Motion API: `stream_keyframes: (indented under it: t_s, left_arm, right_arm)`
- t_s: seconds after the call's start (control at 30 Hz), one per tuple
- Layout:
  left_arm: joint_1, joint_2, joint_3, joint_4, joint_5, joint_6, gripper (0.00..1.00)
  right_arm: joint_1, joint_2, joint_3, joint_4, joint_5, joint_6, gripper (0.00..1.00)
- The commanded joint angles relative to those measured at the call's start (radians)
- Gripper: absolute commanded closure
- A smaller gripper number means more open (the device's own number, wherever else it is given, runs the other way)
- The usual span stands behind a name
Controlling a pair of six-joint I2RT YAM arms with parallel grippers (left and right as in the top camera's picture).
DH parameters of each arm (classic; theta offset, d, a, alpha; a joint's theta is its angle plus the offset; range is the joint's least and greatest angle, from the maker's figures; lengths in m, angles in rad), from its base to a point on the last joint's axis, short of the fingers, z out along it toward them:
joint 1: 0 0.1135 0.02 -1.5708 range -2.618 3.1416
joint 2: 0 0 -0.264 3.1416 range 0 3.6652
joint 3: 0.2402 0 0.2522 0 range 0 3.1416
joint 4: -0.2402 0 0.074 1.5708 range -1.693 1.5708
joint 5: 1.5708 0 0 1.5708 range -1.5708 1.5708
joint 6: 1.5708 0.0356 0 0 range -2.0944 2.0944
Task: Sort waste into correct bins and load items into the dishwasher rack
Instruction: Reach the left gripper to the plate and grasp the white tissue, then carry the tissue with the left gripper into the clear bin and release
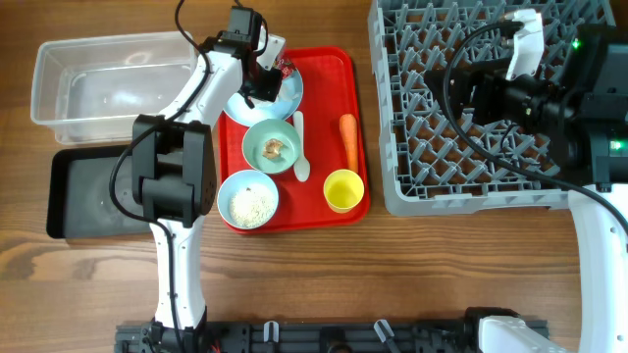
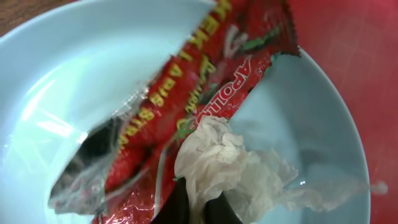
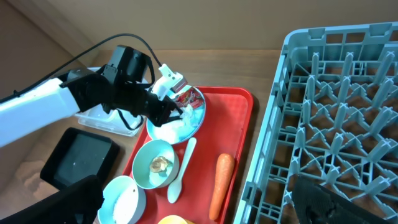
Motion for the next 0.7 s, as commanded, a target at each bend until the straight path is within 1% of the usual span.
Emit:
stream_keyframes:
  t_s: [0.0, 0.13, 0.37, 0.53, 0.6, 0.67]
  left_arm:
    - [0.000, 0.032, 0.002, 0.010, 0.001, -0.006, 0.96]
    - [0.005, -0.009, 0.002, 0.014, 0.000, -0.041, 0.96]
    - [0.024, -0.145, 0.003, 0.011, 0.001, -0.104, 0.96]
    - [0.028, -0.244, 0.003, -0.005, 0.000, -0.108, 0.96]
    - [0.028, -0.277, 0.003, -0.014, -0.011, -0.113, 0.96]
    - [0.033, -0.311, 0.003, -0.031, -0.051, -0.151, 0.96]
  right_arm:
    - [0.003, 0.010, 0.027, 0.003, 0.009, 0.012, 0.00]
    - [0.003, 0.010, 0.027, 0.002, 0.009, 0.012, 0.00]
    - [0.003, 0.010, 0.027, 0.007, 0.009, 0.011, 0.00]
    - [0.003, 0.010, 0.027, 0.007, 0.009, 0.011, 0.00]
    - [0.003, 0.010, 0.027, 0.007, 0.010, 0.012, 0.00]
    - [0.003, 0.010, 0.027, 0.007, 0.009, 0.011, 0.00]
